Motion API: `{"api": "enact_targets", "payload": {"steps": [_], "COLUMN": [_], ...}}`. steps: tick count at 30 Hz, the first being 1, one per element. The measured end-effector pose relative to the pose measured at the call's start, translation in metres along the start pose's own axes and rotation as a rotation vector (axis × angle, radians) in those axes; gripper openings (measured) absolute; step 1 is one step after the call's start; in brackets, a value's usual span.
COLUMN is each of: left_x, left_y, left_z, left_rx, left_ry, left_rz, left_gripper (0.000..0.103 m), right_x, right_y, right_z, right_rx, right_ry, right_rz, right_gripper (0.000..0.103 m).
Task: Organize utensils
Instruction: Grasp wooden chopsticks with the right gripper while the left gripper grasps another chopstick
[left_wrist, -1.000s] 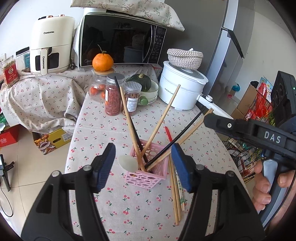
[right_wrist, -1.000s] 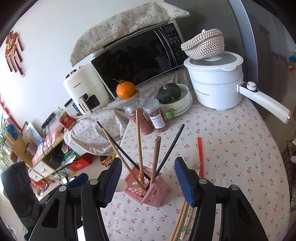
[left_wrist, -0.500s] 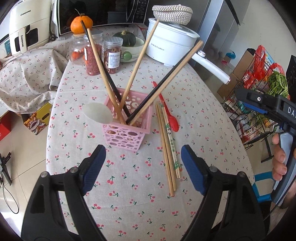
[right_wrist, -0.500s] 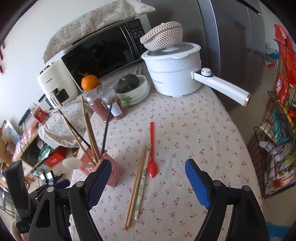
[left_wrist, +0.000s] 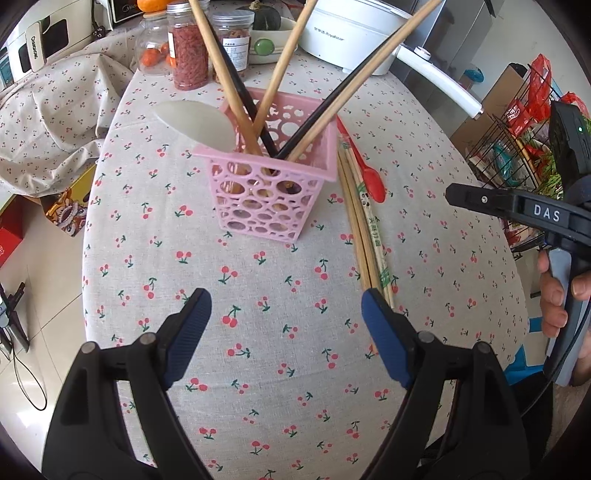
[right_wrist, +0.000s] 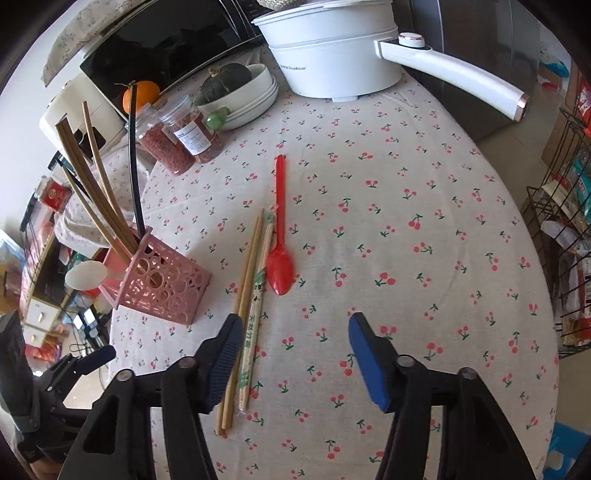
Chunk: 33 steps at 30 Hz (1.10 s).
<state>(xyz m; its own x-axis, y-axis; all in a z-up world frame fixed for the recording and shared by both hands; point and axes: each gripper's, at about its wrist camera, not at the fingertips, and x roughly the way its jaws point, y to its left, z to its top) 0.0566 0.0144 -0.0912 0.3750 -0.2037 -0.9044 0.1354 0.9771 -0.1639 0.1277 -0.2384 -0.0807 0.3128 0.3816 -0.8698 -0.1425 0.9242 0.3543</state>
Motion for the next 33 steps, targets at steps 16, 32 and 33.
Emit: {"api": "enact_targets", "payload": {"steps": [16,32,33], "left_x": [-0.003,-0.002,-0.002], "left_y": [0.017,0.025,0.024], "left_z": [0.01,0.008,0.008], "left_rx": [-0.021,-0.032,-0.031], "left_ry": [-0.001,0.003,0.002], "left_rz": [-0.026,-0.034,-0.038], "left_gripper": [0.083,0.083,0.083], "right_x": [0.093,0.107,0.106], "right_y": [0.051,0.082,0.077], "right_z": [0.031,0.025,0.024], "right_rx": [0.017,-0.184,-0.163], "right_ry": [0.143,0.12,0.134], "right_rz": [0.094,-0.151,-0.124], "right_gripper": [0.01,0.008,0.007]}}
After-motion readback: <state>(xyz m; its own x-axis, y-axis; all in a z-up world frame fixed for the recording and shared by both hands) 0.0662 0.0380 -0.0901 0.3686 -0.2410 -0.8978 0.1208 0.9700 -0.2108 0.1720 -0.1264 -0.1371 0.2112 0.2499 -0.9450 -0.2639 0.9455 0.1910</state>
